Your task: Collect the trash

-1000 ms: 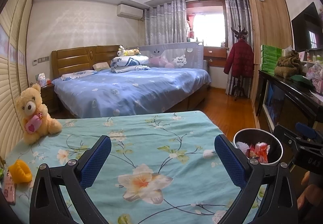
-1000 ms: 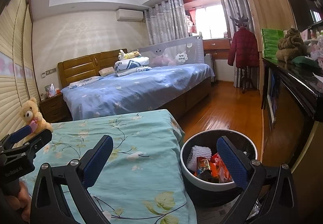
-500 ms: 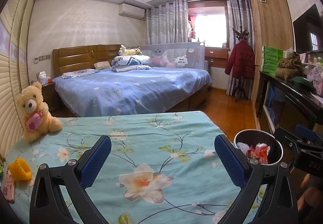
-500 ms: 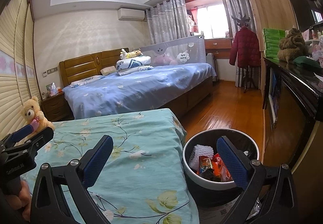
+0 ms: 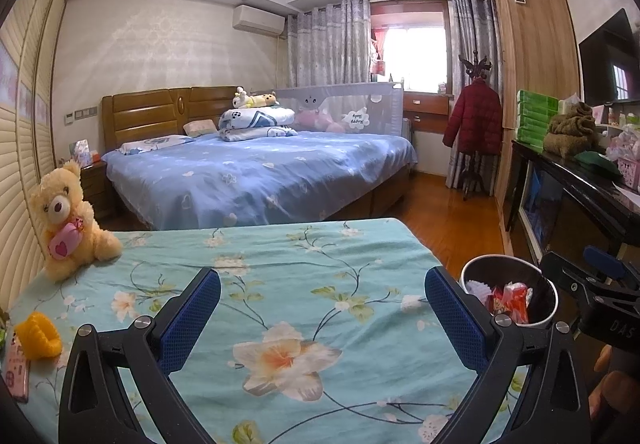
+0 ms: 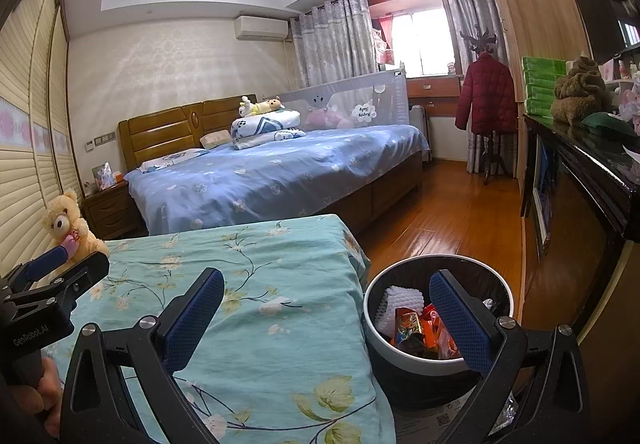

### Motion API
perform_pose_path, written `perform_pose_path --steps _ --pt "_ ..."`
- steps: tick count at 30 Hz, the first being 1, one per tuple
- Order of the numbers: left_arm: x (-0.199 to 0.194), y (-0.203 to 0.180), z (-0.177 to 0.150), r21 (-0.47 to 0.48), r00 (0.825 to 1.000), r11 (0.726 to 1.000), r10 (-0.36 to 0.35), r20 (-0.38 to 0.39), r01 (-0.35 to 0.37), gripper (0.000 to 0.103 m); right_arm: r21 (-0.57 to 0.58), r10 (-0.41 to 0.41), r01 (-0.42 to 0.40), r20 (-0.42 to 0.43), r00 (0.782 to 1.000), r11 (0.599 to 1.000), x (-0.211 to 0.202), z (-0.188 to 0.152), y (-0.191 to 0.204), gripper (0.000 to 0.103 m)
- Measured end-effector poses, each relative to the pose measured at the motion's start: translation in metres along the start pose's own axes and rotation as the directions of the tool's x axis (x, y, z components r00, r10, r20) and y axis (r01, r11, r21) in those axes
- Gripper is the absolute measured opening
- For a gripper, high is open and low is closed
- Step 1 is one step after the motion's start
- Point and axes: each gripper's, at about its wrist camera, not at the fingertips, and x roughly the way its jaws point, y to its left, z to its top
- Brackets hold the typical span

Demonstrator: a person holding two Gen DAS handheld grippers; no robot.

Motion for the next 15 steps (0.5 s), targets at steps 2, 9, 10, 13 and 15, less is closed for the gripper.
perform_pose_path --steps 2,9,10,13,15 --pt "0.0 -0.0001 0.0001 0.001 1.0 1.0 0.0 0.0 0.0 0.102 0.001 -0.001 0.001 0.0 1.0 1.0 0.0001 -0.0001 -0.0001 0.103" --pt "-0.0003 -0.0003 -0.0002 0.0 1.0 1.0 -0.002 -0.001 0.002 0.102 0.004 0.0 0.0 -0.001 1.0 1.0 -0.0002 -0.0001 0.0004 0.103" --pt "-0.0007 -0.0007 0.0 0.001 1.0 1.0 -0.002 -0.001 0.002 0.102 0.001 0.0 0.0 0.0 1.0 1.0 0.0001 -0.0001 -0.0001 0.103" --pt "-0.0008 -0.0007 0.0 0.0 1.0 1.0 -0.002 -0.001 0.002 0.102 0.0 -0.001 0.001 0.0 1.0 1.0 0.0002 0.0 -0.0002 0.103" --pt "-0.0013 -0.0009 0.0001 -0.001 1.0 1.0 -0.002 -0.001 0.002 0.102 0.002 0.0 0.0 -0.001 1.0 1.0 0.0 -0.0001 0.0 0.103"
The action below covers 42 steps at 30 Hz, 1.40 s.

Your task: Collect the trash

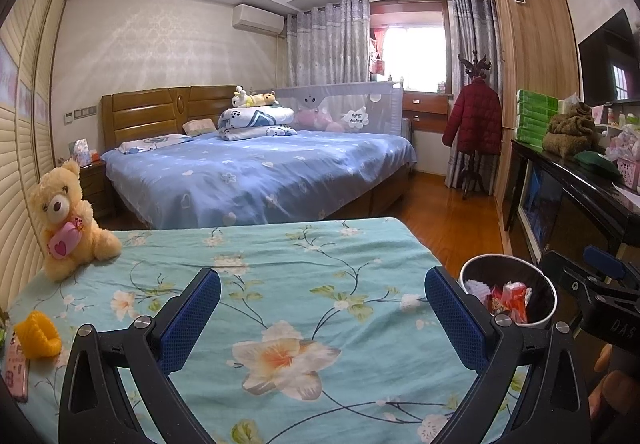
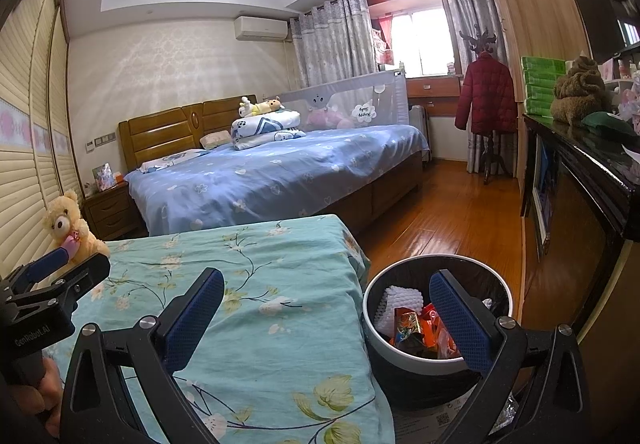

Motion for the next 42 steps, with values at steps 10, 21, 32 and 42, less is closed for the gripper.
perform_pose_path --steps 10,21,32,42 --pt "0.0001 0.0003 0.0004 0.0 1.0 1.0 0.0 -0.001 0.0 0.102 0.001 0.002 -0.002 -0.001 1.0 1.0 -0.0006 0.0001 0.0008 0.103" --pt "-0.0008 0.0002 0.0008 0.0 1.0 1.0 -0.001 0.0 0.001 0.102 -0.001 0.004 -0.004 -0.003 1.0 1.0 -0.0014 0.0 0.0012 0.103" --pt "0.0004 -0.0009 0.0018 -0.005 1.0 1.0 -0.003 -0.005 0.003 0.102 -0.003 0.015 -0.015 -0.011 1.0 1.0 -0.0036 -0.0022 0.0058 0.103" --pt "0.0045 0.0049 0.0018 -0.019 1.0 1.0 -0.002 -0.021 0.002 0.102 -0.002 0.024 -0.024 -0.03 0.999 1.0 0.0013 -0.0022 0.0066 0.103"
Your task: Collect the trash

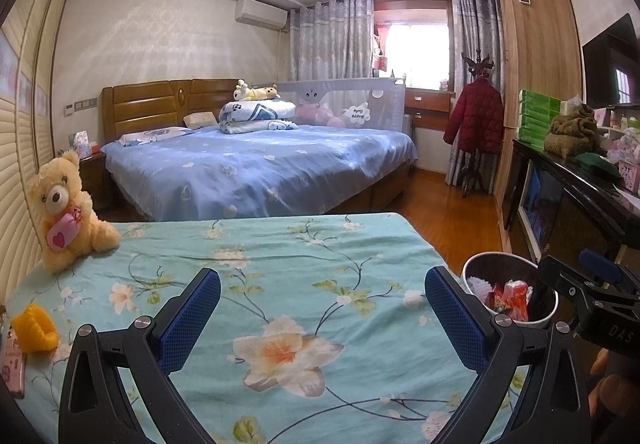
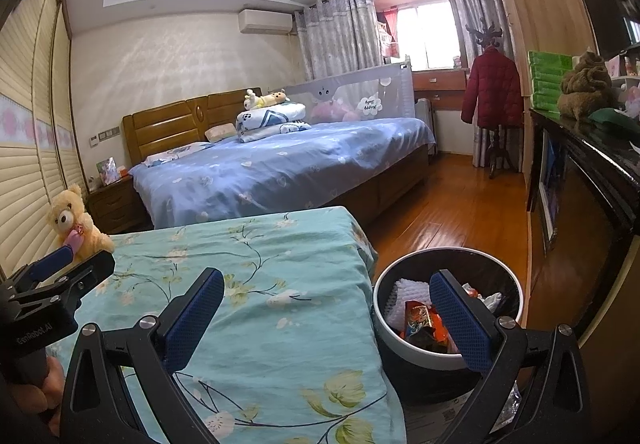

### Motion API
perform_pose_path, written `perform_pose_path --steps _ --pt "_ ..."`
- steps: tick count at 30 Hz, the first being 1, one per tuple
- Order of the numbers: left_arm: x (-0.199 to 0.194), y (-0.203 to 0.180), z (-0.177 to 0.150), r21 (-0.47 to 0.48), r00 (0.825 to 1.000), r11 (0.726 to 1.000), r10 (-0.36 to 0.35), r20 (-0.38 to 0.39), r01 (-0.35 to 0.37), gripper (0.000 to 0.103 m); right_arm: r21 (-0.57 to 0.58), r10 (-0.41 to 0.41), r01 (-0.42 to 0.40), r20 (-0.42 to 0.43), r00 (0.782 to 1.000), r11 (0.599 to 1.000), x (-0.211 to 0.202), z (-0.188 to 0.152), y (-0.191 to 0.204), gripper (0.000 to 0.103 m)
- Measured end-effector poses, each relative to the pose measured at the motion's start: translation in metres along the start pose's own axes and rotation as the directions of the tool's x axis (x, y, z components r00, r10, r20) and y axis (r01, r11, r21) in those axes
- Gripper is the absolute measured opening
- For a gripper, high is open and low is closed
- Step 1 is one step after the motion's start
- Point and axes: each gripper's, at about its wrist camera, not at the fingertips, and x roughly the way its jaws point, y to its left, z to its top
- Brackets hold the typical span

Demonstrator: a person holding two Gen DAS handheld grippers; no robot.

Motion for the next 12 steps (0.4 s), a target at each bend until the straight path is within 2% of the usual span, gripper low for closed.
perform_pose_path --steps 12 --pt "0.0033 0.0059 -0.0033 -0.011 1.0 1.0 -0.006 -0.02 0.006 0.102 0.011 0.013 -0.013 -0.034 0.999 1.0 0.0096 -0.0011 -0.0005 0.103"
